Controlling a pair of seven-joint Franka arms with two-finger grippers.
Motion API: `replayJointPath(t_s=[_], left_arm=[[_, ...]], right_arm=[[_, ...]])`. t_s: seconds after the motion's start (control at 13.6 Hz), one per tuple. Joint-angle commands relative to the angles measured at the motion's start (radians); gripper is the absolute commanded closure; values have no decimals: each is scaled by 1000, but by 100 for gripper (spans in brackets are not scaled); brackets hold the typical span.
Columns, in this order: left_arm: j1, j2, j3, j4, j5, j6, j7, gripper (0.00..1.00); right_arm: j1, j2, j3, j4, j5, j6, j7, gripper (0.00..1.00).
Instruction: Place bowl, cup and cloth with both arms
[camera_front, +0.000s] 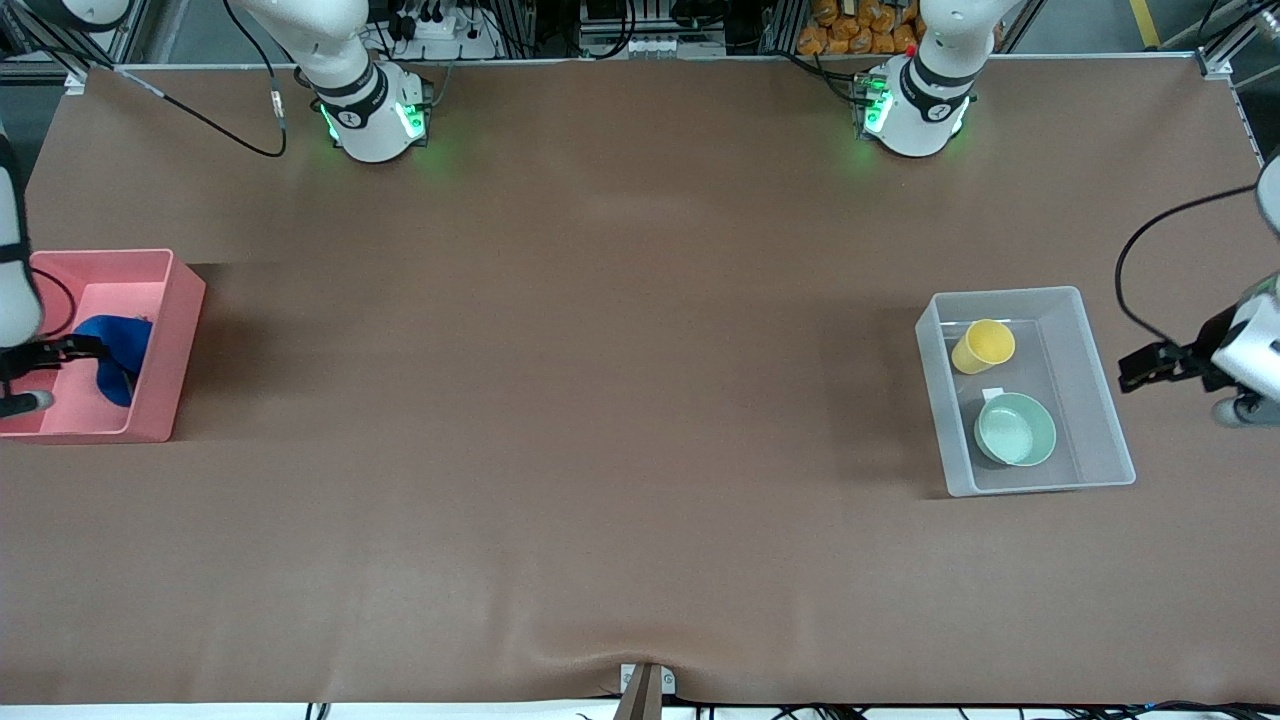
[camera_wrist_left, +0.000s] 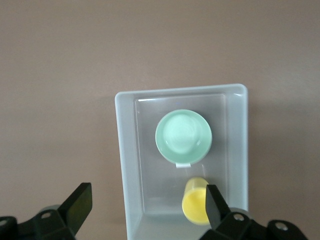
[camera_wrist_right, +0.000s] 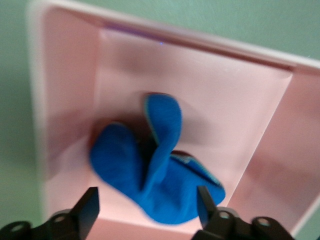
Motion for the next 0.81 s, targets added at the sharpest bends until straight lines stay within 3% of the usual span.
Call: replayJointPath(t_s=[0.0, 0.29, 0.74], left_arm=[[5, -14, -41, 140, -37, -172, -21, 0], [5, -45, -68, 208, -51, -263, -64, 0], [5, -114, -67, 208, -132, -282, -142, 0]], right_arm=[[31, -111, 14, 20, 56, -126, 33, 0], [166, -233, 14, 18, 56, -226, 223, 0], [464, -423, 15, 18, 69, -324, 591, 0]])
